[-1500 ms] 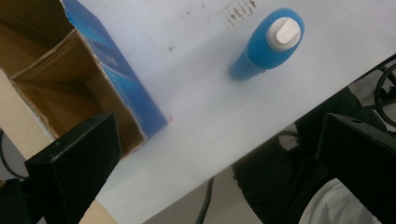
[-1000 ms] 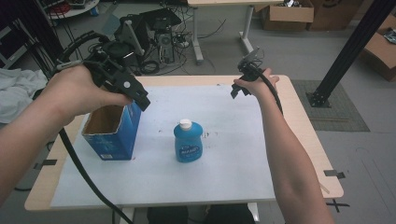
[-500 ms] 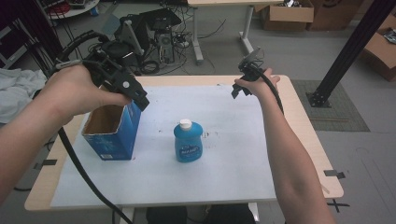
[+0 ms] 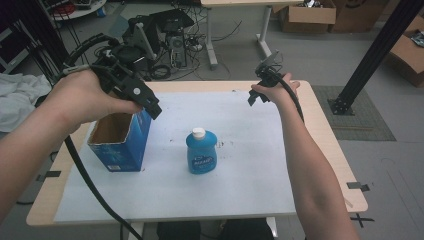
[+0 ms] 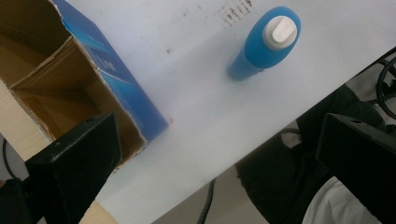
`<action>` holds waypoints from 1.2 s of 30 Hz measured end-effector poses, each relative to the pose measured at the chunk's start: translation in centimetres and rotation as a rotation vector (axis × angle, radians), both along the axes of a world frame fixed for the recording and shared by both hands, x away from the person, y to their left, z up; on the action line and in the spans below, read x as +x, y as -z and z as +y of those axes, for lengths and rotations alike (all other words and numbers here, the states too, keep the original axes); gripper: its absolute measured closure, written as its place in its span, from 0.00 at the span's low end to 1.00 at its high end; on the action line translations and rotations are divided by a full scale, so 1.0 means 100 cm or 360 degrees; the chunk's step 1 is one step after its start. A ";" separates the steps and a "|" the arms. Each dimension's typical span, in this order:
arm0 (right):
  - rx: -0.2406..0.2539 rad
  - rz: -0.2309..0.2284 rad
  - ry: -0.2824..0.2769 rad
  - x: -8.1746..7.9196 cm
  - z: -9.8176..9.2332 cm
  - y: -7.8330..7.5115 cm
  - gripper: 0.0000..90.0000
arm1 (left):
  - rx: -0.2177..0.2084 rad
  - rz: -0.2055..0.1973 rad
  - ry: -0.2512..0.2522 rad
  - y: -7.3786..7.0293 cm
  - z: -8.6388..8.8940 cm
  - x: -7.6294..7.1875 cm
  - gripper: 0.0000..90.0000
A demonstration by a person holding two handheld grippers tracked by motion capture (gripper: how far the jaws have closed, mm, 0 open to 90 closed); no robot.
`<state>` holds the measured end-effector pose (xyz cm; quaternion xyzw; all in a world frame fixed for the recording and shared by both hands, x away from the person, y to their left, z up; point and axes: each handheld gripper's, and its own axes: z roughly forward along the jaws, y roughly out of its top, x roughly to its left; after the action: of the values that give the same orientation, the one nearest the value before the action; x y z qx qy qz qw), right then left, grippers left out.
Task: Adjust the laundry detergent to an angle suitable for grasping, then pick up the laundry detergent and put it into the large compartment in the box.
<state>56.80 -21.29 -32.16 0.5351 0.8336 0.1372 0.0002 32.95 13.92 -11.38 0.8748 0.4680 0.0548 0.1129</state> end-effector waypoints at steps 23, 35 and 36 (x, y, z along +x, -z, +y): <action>0.0017 -0.0004 -0.0011 0.001 0.004 0.001 0.18 | -0.0030 -0.0022 0.0006 0.000 0.007 0.001 0.00; 0.0007 0.0003 -0.0025 0.001 0.004 0.002 0.18 | -0.0031 -0.0045 0.0237 0.006 -0.011 0.009 0.00; 0.0006 0.0006 -0.0031 0.000 0.004 0.002 0.18 | -0.0023 -0.0038 0.0271 0.007 -0.014 0.010 0.00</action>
<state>56.84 -20.91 -32.36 0.5271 0.8386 0.1377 -0.0038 33.99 12.50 -12.08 0.9098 0.3910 0.0520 0.1292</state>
